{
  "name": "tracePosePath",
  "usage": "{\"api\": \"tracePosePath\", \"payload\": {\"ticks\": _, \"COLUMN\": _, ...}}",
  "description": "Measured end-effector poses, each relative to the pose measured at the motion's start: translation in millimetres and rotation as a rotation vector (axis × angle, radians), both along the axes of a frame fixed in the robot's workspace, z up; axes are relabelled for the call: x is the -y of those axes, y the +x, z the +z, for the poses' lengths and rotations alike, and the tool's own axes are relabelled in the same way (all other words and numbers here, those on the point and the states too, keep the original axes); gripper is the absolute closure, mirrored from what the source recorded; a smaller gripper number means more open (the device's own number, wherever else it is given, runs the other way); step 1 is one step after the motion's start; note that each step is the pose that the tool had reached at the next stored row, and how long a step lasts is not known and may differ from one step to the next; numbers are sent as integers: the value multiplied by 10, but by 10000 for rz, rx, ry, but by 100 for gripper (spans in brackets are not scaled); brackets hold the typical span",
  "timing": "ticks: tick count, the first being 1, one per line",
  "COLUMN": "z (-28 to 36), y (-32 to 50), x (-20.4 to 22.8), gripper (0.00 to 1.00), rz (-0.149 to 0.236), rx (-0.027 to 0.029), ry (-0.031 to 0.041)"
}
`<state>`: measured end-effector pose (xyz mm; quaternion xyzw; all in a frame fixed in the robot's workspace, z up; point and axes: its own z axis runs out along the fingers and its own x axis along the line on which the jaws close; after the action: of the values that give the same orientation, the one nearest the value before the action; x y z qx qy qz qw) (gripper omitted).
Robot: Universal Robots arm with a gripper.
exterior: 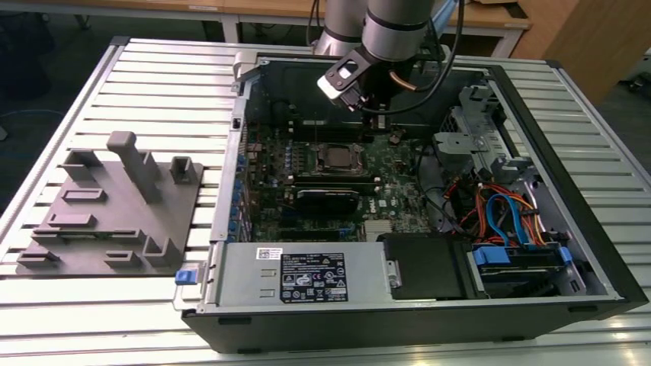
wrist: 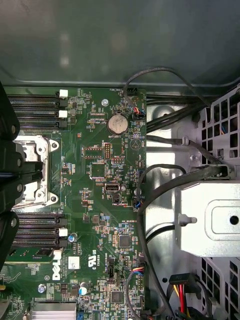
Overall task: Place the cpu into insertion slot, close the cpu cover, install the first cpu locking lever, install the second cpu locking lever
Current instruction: 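Close the cpu cover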
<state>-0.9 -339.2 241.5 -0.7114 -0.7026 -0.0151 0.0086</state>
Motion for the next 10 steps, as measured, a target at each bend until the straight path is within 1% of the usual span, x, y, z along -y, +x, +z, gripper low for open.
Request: {"api": "tracePosePath", "payload": {"ticks": 10, "z": -1, "y": -5, "x": 0, "gripper": 89, "rz": -2, "rx": 0, "ry": 1}}
